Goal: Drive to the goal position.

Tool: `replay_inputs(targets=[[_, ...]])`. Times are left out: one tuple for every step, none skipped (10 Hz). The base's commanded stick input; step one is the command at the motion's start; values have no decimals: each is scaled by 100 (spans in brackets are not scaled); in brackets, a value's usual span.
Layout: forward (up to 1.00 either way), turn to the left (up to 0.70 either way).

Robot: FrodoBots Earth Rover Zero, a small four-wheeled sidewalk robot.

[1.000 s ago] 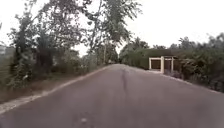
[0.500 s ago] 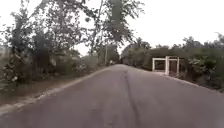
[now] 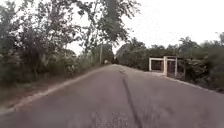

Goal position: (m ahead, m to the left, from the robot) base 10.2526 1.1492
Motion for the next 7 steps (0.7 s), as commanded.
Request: replay_inputs(targets=[[100, 0], [100, 0], [100, 0], [100, 0], [100, 0], [100, 0], [100, 0]])
